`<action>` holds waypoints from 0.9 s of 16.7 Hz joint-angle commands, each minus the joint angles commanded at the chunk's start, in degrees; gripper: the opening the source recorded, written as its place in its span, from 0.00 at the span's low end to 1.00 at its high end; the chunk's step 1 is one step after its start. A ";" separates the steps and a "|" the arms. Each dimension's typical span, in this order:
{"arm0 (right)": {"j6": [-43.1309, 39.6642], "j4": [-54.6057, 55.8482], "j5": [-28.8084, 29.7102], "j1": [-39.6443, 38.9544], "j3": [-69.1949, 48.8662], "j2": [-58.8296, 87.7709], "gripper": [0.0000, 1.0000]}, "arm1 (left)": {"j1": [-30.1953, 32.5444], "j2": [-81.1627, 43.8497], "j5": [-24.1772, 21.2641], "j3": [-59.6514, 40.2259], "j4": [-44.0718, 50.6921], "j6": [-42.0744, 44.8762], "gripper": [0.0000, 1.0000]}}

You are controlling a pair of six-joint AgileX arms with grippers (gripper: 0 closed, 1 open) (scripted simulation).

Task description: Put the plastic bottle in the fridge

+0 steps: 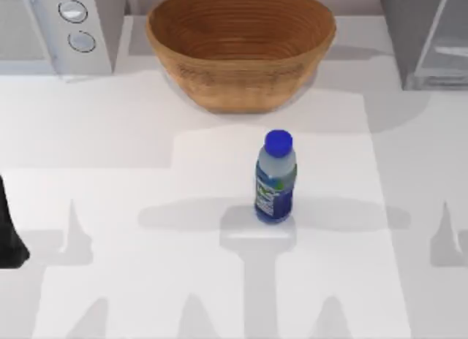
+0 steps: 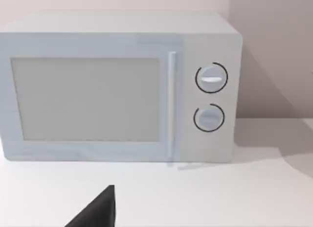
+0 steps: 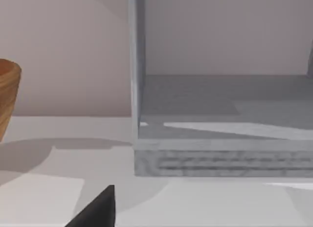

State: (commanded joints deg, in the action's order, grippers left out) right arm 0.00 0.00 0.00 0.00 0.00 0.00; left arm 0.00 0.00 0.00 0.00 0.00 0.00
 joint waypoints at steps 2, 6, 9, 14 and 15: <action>0.00 0.00 0.00 0.00 0.00 0.00 1.00 | 0.00 0.00 0.00 0.00 0.00 0.00 1.00; 0.00 5.54 -0.98 -2.37 -0.92 5.94 1.00 | 0.00 0.00 0.00 0.00 0.00 0.00 1.00; 0.01 14.79 -2.09 -5.78 -2.64 16.63 1.00 | 0.00 0.00 0.00 0.00 0.00 0.00 1.00; 0.00 36.40 -3.87 -12.89 -6.82 43.12 1.00 | 0.00 0.00 0.00 0.00 0.00 0.00 1.00; -0.02 41.24 -4.21 -14.42 -7.76 49.20 1.00 | 0.00 0.00 0.00 0.00 0.00 0.00 1.00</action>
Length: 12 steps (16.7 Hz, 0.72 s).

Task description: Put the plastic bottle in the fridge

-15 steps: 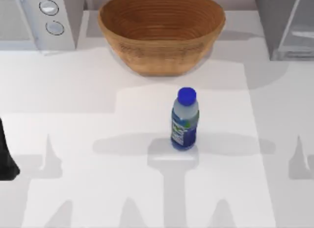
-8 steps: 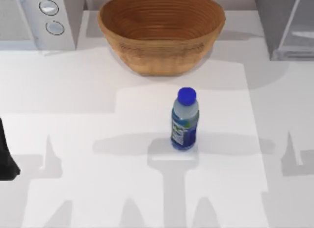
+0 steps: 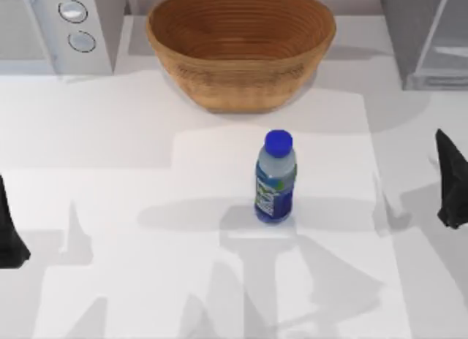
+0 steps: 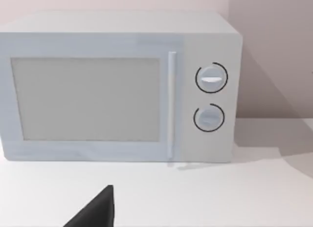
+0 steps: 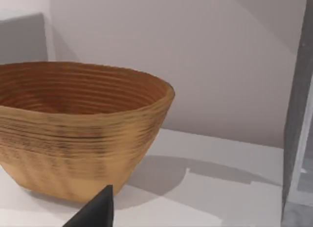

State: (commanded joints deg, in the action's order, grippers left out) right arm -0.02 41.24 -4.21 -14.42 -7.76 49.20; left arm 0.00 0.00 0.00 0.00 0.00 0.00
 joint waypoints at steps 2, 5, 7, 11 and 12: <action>-0.07 9.83 -0.69 -3.10 -1.89 12.44 1.00 | 0.00 0.00 0.00 0.00 0.00 0.00 1.00; -0.22 24.25 -1.75 -7.69 -4.63 30.87 1.00 | 0.00 0.00 0.00 0.00 0.00 0.00 1.00; -0.34 33.10 -2.47 -10.58 -6.28 42.38 1.00 | 0.00 0.00 0.00 0.00 0.00 0.00 1.00; -0.56 47.57 -3.87 -15.55 -8.91 61.47 1.00 | 0.00 0.00 0.00 0.00 0.00 0.00 1.00; -0.60 50.32 -4.17 -16.54 -9.40 65.09 1.00 | 0.00 0.00 0.00 0.00 0.00 0.00 1.00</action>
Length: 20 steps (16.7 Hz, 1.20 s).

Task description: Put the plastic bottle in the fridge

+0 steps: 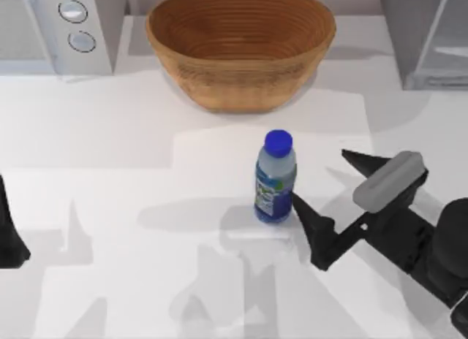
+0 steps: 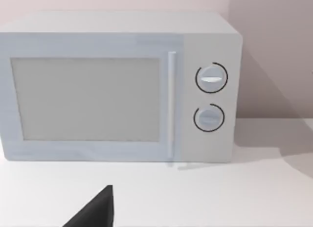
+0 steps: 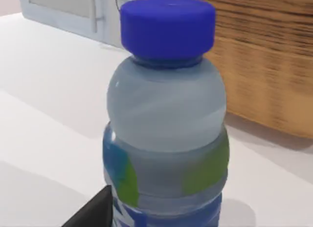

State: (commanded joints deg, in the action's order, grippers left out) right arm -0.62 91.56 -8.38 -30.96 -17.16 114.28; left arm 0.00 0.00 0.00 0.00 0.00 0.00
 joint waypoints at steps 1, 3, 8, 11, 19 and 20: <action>-0.04 2.34 -0.28 -0.86 -0.41 3.05 1.00 | 0.00 0.00 0.00 0.00 0.00 0.00 1.00; -0.09 5.68 -0.70 -2.14 -0.99 7.33 1.00 | 0.00 0.00 0.00 0.00 0.00 0.00 1.00; -0.11 7.11 -0.91 -2.71 -1.24 9.16 1.00 | 0.00 0.00 0.00 0.00 0.00 0.00 1.00; -0.10 6.86 -0.85 -2.48 -1.19 9.06 1.00 | 0.00 0.00 0.00 0.00 0.00 0.00 1.00; 0.06 -1.57 0.84 -4.43 -12.98 12.21 1.00 | 0.00 0.00 0.00 0.00 0.00 0.00 1.00; 0.08 -2.43 1.03 -4.61 -14.15 12.53 1.00 | 0.00 0.00 0.00 0.00 0.00 0.00 1.00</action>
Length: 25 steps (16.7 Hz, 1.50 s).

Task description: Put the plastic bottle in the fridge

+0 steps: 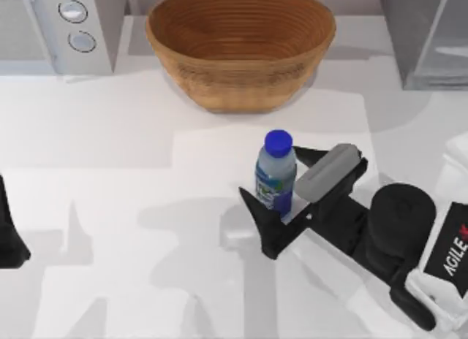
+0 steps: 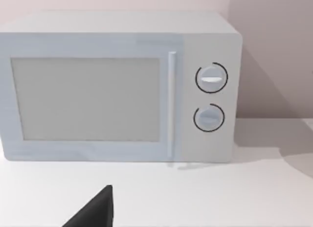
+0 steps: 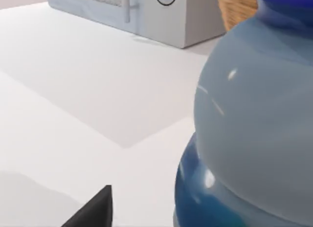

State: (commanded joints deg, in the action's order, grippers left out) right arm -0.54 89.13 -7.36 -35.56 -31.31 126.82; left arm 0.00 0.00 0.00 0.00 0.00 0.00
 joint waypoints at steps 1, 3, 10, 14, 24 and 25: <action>0.01 -0.54 0.12 -0.12 -0.75 0.21 1.00 | 0.00 0.00 0.00 0.00 0.00 0.00 1.00; 0.01 -0.71 0.15 -0.15 -0.98 0.27 1.00 | 0.00 0.00 0.00 0.00 0.00 0.00 1.00; 0.01 -0.71 0.15 -0.15 -0.98 0.27 0.63 | 0.00 0.00 0.00 0.00 0.00 0.00 1.00; 0.01 -0.71 0.15 -0.15 -0.98 0.27 0.33 | 0.00 0.00 0.00 0.00 0.00 0.00 1.00; 0.01 -0.71 0.15 -0.15 -0.98 0.27 0.01 | 0.00 0.00 0.00 0.00 0.00 0.00 1.00; 0.01 -0.71 0.15 -0.15 -0.98 0.27 0.01 | 0.00 0.00 0.00 0.00 0.00 0.00 1.00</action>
State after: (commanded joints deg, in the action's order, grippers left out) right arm -0.53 88.42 -7.21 -35.71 -32.28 127.08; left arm 0.00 0.00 0.00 0.00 0.00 0.00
